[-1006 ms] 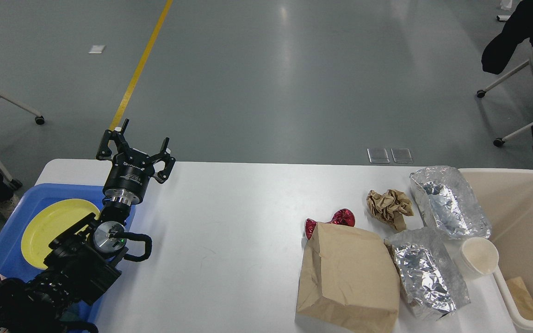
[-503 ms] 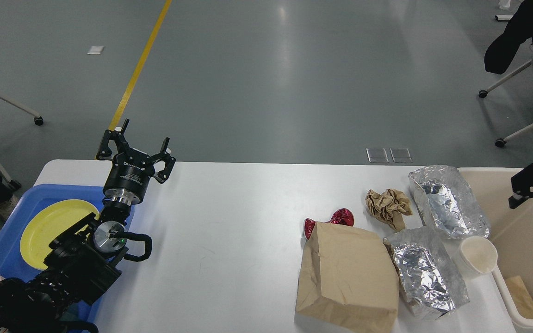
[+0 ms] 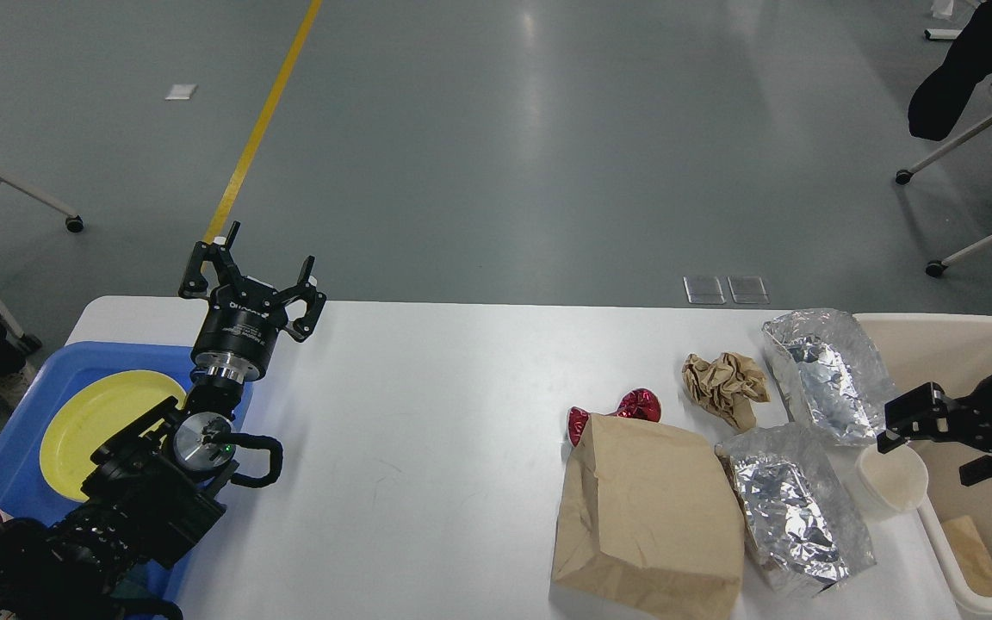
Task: Tidy desktop
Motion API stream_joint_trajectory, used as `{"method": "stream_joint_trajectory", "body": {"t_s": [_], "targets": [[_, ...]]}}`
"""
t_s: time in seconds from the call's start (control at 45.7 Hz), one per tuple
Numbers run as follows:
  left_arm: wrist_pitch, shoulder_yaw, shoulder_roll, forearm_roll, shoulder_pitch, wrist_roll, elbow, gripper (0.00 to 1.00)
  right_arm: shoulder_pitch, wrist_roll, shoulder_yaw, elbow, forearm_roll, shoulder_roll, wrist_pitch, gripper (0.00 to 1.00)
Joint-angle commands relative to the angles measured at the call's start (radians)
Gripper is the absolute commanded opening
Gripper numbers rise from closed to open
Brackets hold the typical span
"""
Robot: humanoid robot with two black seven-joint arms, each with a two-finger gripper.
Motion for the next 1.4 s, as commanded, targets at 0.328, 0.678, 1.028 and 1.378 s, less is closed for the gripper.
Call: {"method": "stream_joint_trajectory", "body": {"t_s": [0.328,0.678,1.028,1.378], "targets": [[0.000,0.000,0.000,0.000,0.000,0.000,0.000,0.97,-0.222,0.000,0.108,-0.126,0.024,0.001,-0.129,1.00],[0.000,0.000,0.000,0.000,0.000,0.000,0.000,0.97,-0.354,0.000,0.119,-0.129,0.150,0.006,-0.382,0.78],[0.000,0.000,0.000,0.000,0.000,0.000,0.000,0.97,-0.371,0.000,0.120,-0.111,0.159,0.004,-0.377,0.00],[0.000,0.000,0.000,0.000,0.000,0.000,0.000,0.97,-0.317,0.001,0.111,-0.113,0.164,-0.011,-0.253,0.00]]}}
